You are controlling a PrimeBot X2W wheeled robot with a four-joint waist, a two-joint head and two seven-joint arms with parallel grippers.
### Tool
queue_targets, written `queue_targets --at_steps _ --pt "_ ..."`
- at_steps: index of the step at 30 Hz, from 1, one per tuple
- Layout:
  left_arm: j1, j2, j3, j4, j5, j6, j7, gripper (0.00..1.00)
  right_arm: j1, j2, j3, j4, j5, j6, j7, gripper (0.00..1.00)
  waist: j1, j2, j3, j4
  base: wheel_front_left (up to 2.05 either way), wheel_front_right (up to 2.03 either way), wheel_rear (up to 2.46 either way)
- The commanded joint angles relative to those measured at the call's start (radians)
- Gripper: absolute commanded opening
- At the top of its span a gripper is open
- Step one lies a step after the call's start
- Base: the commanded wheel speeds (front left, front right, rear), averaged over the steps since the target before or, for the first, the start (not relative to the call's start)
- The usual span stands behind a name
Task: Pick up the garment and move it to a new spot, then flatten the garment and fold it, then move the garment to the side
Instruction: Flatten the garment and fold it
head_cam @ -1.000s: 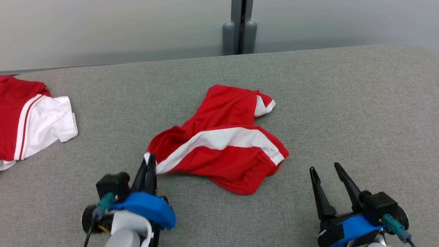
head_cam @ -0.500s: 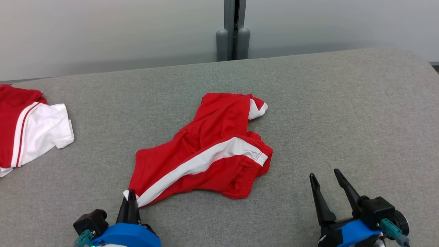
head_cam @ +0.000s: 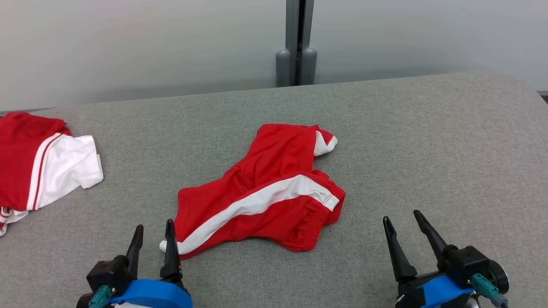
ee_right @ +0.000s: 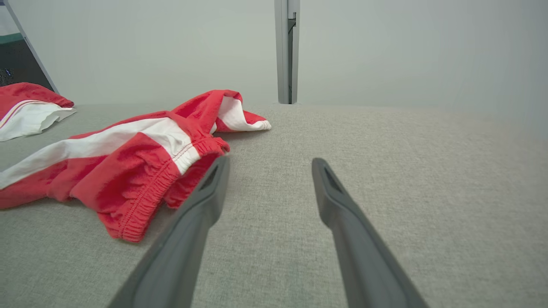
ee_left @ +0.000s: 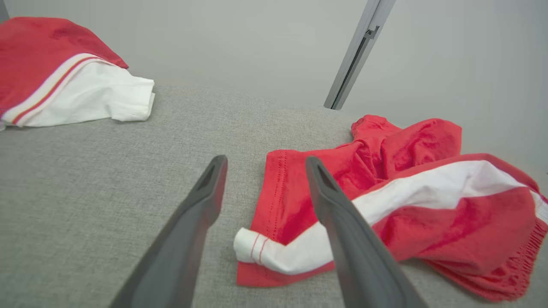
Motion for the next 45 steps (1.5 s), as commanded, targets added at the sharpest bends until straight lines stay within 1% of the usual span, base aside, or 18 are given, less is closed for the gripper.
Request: queue_targets --at_steps 1,9,14,22,33,36,40,42,45 --pt "0.011 0.004 0.008 -0.014 0.026 -0.005 -0.005 1.00 0.000 -0.003 -0.003 -0.007 -0.005 0.000 -0.003 1.00 0.0001 0.0000 -0.005 0.001 0.00 0.00 0.00" --pt "0.063 -0.015 0.028 -0.047 0.117 -0.013 -0.005 1.00 0.019 -0.003 -0.009 -0.024 0.019 0.000 -0.003 1.00 0.0001 0.0000 -0.036 0.009 0.00 0.00 0.00" --pt "0.084 -0.040 0.051 -0.059 0.122 -0.014 -0.005 1.00 0.026 -0.003 0.001 -0.022 0.033 0.000 -0.003 1.00 0.0001 0.0000 -0.049 0.013 0.00 0.00 0.00" --pt "0.101 -0.050 0.075 -0.074 0.151 -0.024 -0.005 1.00 0.022 -0.003 0.014 -0.018 0.043 0.000 -0.003 1.00 0.0001 0.0000 -0.055 0.014 0.00 0.00 0.00" --pt "0.097 -0.059 0.089 -0.059 0.169 -0.035 -0.005 1.00 0.010 -0.003 0.012 -0.024 0.046 0.000 -0.003 1.00 0.0001 0.0000 -0.052 0.020 0.00 0.00 0.00" --pt "0.087 -0.060 0.090 -0.059 0.173 -0.038 -0.005 1.00 -0.014 -0.002 0.035 -0.016 0.065 0.000 -0.003 1.00 0.0001 0.0000 -0.043 0.024 0.00 0.00 0.00" --pt "0.074 -0.061 0.085 -0.057 0.181 -0.041 -0.005 1.00 -0.064 -0.003 0.104 0.079 0.175 0.000 0.002 1.00 0.0001 0.0000 -0.025 0.039 0.00 0.00 0.00" --pt "0.068 -0.060 0.085 -0.060 0.182 -0.040 -0.005 1.00 -0.107 -0.003 0.144 0.144 0.218 0.000 0.036 1.00 0.0001 0.0000 -0.016 0.053 0.00 0.00 0.00" --pt "0.063 -0.061 0.088 -0.073 0.186 -0.036 -0.005 1.00 -0.170 -0.003 0.172 0.234 0.280 0.000 0.076 1.00 0.0001 0.0000 -0.003 0.080 0.00 0.00 0.00"
